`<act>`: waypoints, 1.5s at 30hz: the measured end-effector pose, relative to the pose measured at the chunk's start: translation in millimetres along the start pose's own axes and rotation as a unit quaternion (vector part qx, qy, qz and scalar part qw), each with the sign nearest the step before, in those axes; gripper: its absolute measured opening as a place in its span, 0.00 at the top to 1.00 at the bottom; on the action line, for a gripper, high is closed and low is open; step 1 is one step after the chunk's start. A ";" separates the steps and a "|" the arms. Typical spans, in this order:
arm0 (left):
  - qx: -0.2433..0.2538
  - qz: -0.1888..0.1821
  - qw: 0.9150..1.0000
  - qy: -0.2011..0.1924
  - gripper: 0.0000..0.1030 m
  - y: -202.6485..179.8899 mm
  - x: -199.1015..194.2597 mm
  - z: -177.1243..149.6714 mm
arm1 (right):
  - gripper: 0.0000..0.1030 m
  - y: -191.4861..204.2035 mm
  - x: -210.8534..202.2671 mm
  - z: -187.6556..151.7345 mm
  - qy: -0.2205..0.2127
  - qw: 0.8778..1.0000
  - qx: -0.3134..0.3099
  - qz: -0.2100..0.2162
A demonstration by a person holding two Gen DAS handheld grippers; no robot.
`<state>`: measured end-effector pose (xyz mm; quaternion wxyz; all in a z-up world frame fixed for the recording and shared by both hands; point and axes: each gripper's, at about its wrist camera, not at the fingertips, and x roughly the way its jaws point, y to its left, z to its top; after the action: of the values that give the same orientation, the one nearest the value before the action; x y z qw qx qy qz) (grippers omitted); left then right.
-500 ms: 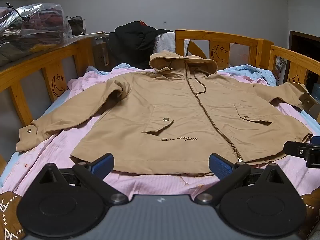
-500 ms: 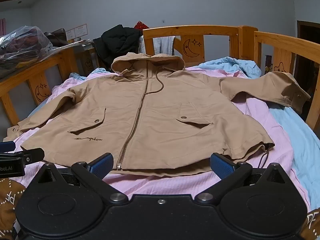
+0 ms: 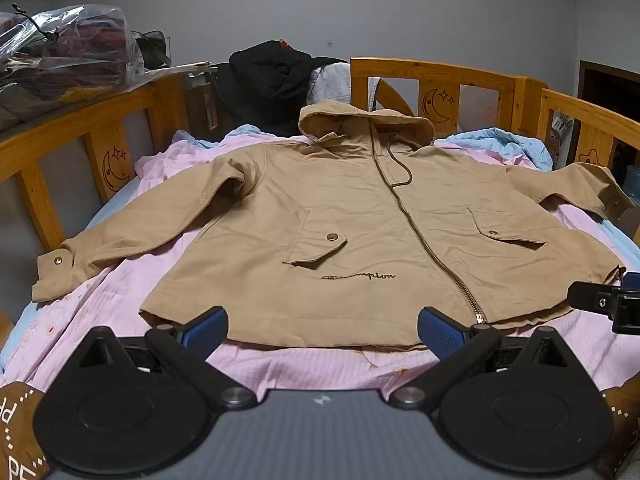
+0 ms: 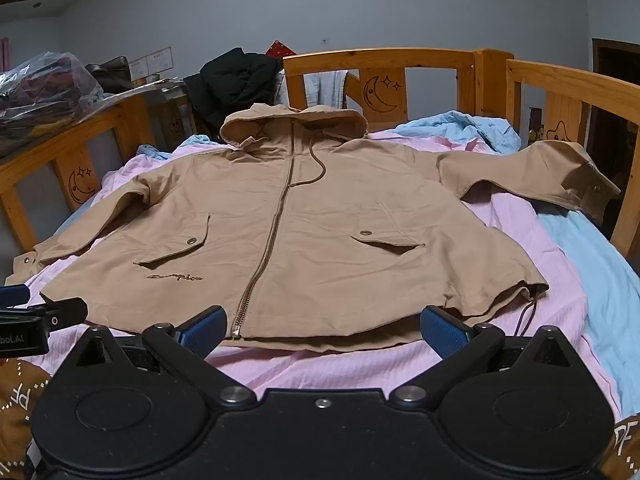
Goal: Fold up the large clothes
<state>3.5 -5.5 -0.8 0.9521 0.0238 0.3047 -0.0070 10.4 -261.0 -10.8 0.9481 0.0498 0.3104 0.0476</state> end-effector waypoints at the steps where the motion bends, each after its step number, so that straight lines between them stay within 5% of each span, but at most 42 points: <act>1: 0.000 0.000 1.000 0.000 0.01 0.1 -0.1 0.0 | 0.00 0.0 0.0 0.0 0.000 1.000 0.000 0.000; 14: 0.001 -0.002 1.000 0.005 0.01 -0.7 1.4 -3.3 | 0.00 -0.8 2.2 -0.1 0.006 1.000 0.000 -0.002; 22: 0.030 0.001 0.997 0.070 0.01 -7.5 24.6 -10.5 | 0.00 -1.4 12.6 2.1 0.046 0.998 0.014 -0.027; 31: 0.035 0.003 0.991 0.125 0.01 4.6 47.5 51.4 | 0.00 -26.6 28.2 33.0 0.084 0.994 0.052 -0.038; 35: 0.044 0.026 0.991 0.126 0.01 -5.2 50.0 92.7 | 0.00 -46.5 34.2 57.1 0.065 0.995 0.059 -0.045; 38: 0.072 0.019 0.989 0.125 0.01 -23.6 58.7 120.9 | 0.00 -69.4 31.7 73.2 0.011 0.996 0.067 -0.055; 45: 0.035 -0.062 0.990 0.125 0.01 -55.9 100.8 146.1 | 0.00 -143.5 47.0 100.8 -0.070 0.984 0.075 -0.145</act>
<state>168.7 -68.5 57.2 0.9027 0.0388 0.4221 -0.0734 116.5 -404.0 24.9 0.9579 0.0786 0.2498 -0.1175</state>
